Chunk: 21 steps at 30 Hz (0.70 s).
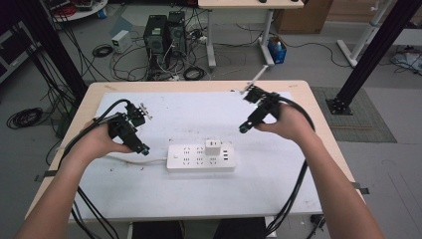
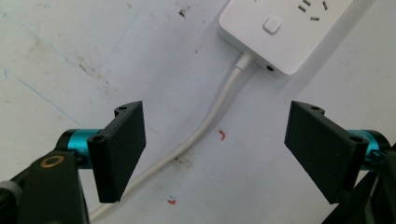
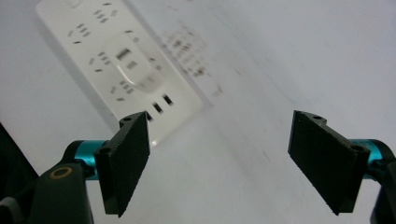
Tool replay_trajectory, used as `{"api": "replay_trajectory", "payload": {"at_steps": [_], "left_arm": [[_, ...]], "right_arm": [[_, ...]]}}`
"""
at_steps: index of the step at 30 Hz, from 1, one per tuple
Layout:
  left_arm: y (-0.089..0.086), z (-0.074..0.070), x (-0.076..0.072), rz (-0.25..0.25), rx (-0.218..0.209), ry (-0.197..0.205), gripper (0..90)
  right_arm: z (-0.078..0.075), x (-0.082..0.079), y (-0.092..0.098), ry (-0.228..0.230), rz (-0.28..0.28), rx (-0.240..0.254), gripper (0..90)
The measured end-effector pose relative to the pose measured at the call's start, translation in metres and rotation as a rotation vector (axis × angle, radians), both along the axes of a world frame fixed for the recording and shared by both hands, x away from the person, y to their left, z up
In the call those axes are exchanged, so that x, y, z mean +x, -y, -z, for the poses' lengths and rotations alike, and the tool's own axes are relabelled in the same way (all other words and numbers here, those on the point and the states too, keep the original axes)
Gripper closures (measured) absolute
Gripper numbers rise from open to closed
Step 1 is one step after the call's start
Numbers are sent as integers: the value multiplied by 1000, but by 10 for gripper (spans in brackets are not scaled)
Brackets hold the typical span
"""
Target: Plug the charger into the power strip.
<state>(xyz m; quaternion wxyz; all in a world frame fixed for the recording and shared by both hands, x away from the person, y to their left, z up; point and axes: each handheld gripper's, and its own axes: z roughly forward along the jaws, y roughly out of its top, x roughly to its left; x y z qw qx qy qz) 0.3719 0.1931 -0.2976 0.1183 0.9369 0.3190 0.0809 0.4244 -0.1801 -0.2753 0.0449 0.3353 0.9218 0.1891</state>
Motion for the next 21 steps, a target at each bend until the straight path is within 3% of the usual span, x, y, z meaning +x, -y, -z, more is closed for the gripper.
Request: {"api": "replay_trajectory", "payload": {"at_steps": [2,5,7,9,17,21], "left_arm": [[3,-2,4,15,13,-2,182],[11,-4,10,37,22,7,165],[14,-4,13,37,16,13,165],[17,-4,16,50,18,18,165],[18,-4,22,50,17,20,165],[17,-7,23,34,-12,28,165]], "right_arm": [[-3,-3,18,-3,97,9,203],[-5,-8,43,19,188,-18,201],[-7,-11,55,34,237,-16,148],[-6,-14,64,7,252,3,131],[-5,-22,73,19,268,-12,131],[-3,-23,76,11,271,-10,131]]}}
